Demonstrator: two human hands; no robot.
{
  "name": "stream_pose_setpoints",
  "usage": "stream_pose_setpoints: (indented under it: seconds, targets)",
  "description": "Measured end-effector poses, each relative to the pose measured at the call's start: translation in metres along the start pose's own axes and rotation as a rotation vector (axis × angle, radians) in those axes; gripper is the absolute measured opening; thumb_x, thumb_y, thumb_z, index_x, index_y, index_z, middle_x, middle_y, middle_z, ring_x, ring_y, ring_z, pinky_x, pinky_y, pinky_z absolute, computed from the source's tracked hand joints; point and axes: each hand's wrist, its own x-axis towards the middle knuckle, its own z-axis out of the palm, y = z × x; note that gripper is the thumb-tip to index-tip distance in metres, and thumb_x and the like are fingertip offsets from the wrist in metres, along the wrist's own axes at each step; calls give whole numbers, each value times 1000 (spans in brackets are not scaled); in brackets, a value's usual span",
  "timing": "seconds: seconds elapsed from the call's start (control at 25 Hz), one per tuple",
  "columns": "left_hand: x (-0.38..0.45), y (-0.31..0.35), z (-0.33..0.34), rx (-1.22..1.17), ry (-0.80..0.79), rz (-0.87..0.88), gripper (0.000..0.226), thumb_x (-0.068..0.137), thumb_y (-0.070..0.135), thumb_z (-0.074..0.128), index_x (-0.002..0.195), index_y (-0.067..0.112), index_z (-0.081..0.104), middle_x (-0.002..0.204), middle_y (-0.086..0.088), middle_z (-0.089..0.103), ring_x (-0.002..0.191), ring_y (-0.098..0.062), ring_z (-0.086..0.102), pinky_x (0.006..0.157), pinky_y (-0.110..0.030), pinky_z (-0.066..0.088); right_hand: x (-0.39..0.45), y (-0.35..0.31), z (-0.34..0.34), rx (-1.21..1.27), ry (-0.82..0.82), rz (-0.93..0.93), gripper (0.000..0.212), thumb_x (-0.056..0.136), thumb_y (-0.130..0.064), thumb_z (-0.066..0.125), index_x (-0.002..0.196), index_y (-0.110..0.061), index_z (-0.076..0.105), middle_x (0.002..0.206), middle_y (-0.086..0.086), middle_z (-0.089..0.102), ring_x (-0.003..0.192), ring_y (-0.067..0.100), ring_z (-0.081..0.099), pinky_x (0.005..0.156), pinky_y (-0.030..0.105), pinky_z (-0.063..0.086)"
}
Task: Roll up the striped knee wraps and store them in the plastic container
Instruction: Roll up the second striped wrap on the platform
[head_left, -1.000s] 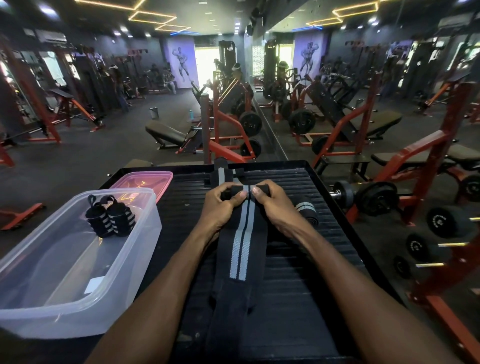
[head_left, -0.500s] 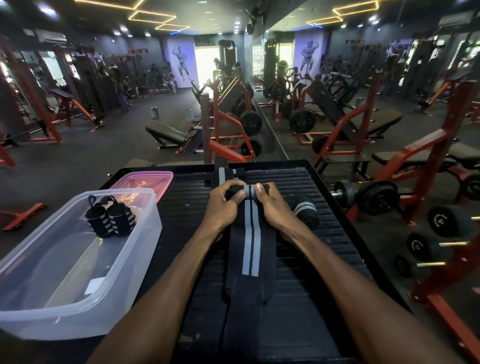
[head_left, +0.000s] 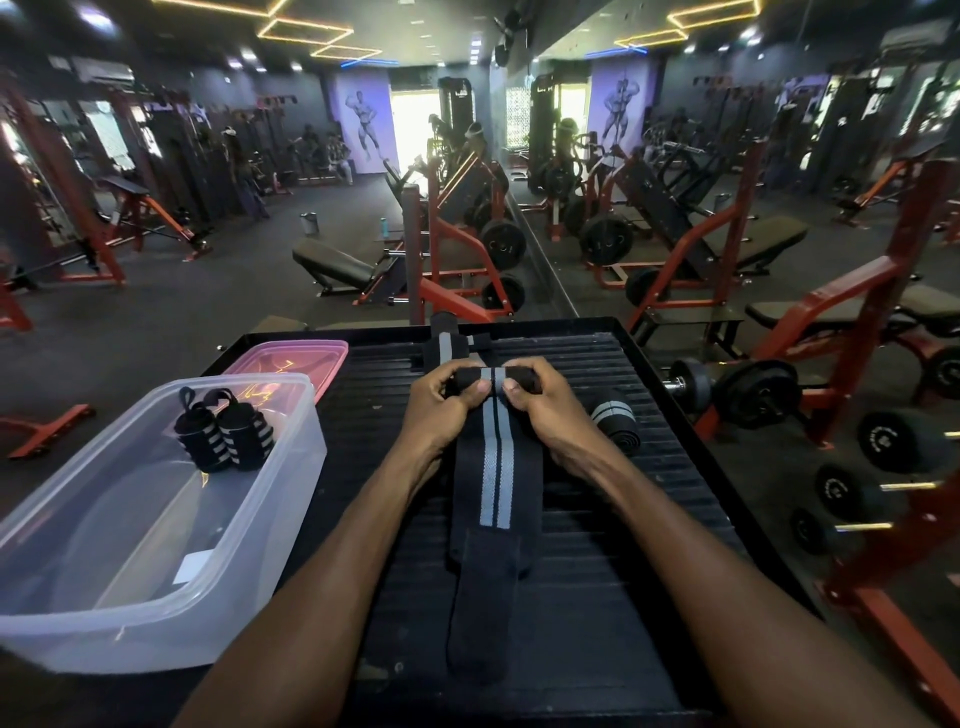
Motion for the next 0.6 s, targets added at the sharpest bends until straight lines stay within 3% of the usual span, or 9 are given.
stream_pose_setpoints:
  seconds: [0.08, 0.2, 0.32, 0.48, 0.6]
  targets:
    - [-1, 0, -1, 23, -15, 6, 27, 86, 2, 72, 100, 24, 73, 105, 5, 72, 99, -8, 66, 82, -14, 51, 2, 2, -1, -10, 4, 86, 18, 98, -32, 59, 104, -15, 61, 101, 4, 69, 98, 21, 67, 90, 37, 54]
    - [-2, -2, 2, -53, -64, -53, 21, 85, 9, 75, 101, 24, 74, 111, -5, 73, 107, -20, 67, 96, -31, 53, 1, -1, -6, -88, 64, -62, 7, 99, -13, 57, 101, -17, 62, 96, 0, 67, 92, 14, 63, 86, 31, 52]
    - [-2, 0, 4, -168, -23, -177, 23, 85, 24, 77, 102, 10, 73, 105, -17, 75, 103, -34, 71, 97, -48, 54, -1, -4, -8, -72, 30, -164, 20, 95, -1, 58, 105, -18, 64, 100, -2, 68, 93, 8, 64, 85, 23, 53]
    - [2, -2, 0, -71, 4, -107, 16, 83, 11, 77, 98, 14, 74, 102, -11, 75, 102, -28, 70, 97, -41, 55, 0, -4, -7, 26, -17, -32, 12, 96, -9, 62, 102, -19, 66, 100, -1, 69, 96, 12, 66, 86, 27, 54]
    - [0, -2, 0, -54, -78, -119, 22, 81, 7, 78, 101, 15, 72, 99, -7, 72, 94, -20, 69, 87, -31, 57, 3, 1, -8, -173, 79, -103, 11, 97, -10, 60, 100, -18, 68, 97, -3, 68, 93, 11, 62, 87, 27, 47]
